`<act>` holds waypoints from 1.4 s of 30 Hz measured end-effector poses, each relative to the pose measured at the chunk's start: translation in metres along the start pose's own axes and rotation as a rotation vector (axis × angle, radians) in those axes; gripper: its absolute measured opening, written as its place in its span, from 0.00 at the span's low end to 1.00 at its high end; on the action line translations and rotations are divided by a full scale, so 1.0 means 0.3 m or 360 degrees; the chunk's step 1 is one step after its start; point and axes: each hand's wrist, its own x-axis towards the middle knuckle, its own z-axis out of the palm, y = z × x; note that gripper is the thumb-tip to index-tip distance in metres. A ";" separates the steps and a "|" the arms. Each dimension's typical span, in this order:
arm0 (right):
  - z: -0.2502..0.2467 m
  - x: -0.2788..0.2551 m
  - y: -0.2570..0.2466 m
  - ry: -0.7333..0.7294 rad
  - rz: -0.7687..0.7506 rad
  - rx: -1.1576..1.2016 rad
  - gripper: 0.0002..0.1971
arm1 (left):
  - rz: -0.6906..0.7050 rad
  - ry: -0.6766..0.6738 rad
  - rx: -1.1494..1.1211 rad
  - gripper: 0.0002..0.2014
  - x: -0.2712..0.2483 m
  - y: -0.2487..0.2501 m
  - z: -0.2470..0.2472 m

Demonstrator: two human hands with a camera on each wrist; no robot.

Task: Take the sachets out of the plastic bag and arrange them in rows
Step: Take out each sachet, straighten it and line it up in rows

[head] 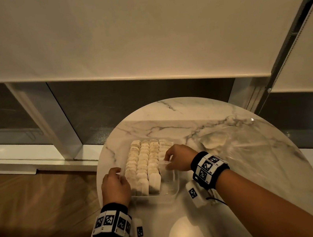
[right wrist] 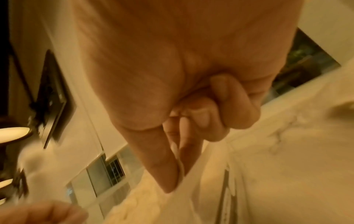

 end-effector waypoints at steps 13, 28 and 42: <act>0.007 0.037 -0.036 0.0160 0.0026 -0.0555 0.07 | -0.0047 -0.0054 -0.0021 0.14 0.006 -0.024 0.019; -0.019 0.021 0.026 0.0322 0.0043 0.0053 0.05 | -0.0059 -0.0110 -0.0051 0.15 0.010 -0.033 0.026; 0.076 -0.058 0.023 -0.0003 -0.0168 -0.0132 0.11 | -0.0092 -0.0095 -0.0051 0.14 0.017 -0.038 0.020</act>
